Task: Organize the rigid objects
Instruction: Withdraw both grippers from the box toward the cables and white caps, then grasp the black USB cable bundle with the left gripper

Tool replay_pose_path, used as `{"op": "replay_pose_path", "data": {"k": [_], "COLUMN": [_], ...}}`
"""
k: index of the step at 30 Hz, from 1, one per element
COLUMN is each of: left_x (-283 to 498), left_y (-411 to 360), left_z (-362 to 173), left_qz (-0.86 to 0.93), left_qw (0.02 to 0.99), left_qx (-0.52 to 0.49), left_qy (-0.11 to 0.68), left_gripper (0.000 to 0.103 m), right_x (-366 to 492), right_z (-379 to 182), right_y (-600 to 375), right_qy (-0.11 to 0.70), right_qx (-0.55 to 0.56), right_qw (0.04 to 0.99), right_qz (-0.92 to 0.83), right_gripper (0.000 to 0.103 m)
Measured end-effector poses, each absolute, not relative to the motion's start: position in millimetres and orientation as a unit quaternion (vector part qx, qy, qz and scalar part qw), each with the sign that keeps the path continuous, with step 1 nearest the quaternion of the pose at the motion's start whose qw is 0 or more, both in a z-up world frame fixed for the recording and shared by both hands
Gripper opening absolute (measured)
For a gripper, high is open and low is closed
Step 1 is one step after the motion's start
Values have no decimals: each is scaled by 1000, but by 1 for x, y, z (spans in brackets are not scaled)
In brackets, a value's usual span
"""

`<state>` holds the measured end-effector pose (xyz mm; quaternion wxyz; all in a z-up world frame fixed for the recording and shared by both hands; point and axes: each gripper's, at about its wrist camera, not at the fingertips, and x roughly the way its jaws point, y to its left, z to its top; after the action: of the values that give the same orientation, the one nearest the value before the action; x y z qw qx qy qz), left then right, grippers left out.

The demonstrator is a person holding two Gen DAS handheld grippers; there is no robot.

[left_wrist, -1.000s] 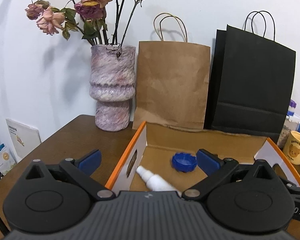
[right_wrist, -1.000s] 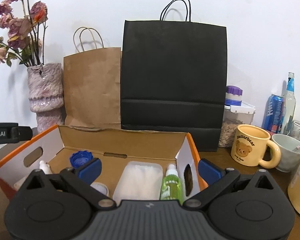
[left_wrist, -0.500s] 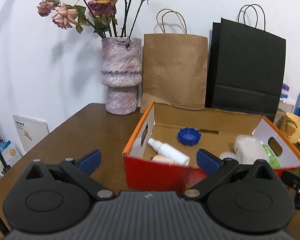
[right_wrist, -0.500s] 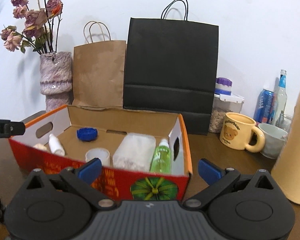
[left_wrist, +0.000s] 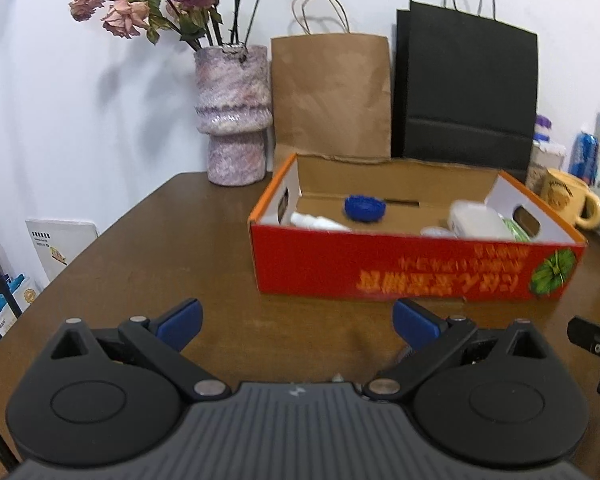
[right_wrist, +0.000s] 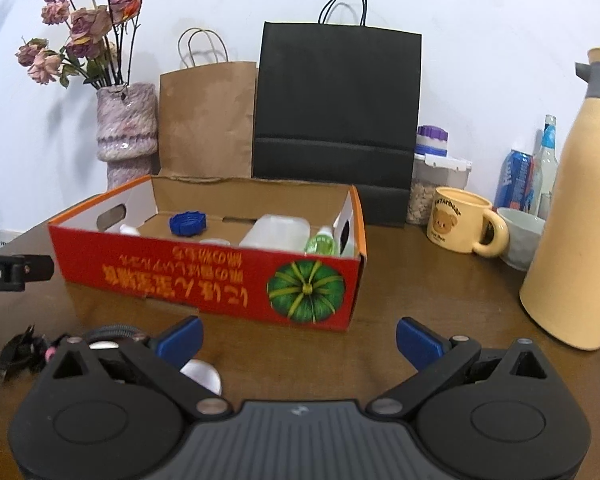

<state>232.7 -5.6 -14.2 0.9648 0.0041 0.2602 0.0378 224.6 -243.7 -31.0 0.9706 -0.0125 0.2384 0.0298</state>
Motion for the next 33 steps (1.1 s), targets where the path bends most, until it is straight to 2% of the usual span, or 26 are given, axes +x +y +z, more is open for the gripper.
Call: {"op": "replay_pose_path", "data": {"k": [14, 26, 29, 32, 33], "left_x": [203, 214, 214, 213, 212], "left_y": [4, 14, 16, 14, 13], "left_z": [-33, -46, -46, -46, -45], "left_qz": [39, 33, 18, 2, -5], "left_qw": [949, 939, 940, 941, 942], "left_qx": [13, -12, -24, -24, -25], "left_qy": [313, 342, 340, 337, 335], "left_gripper": [103, 103, 90, 67, 53], "right_x": [195, 192, 193, 194, 194], "right_z": [-38, -42, -43, -44, -45], "right_y": [-250, -249, -249, -249, -250], "right_qy": [259, 269, 272, 275, 276], "right_qx": [2, 1, 1, 0, 0], "right_qw": [965, 963, 962, 961, 961], "right_qz": [26, 24, 24, 24, 24], "right_gripper": [103, 103, 103, 103, 103]}}
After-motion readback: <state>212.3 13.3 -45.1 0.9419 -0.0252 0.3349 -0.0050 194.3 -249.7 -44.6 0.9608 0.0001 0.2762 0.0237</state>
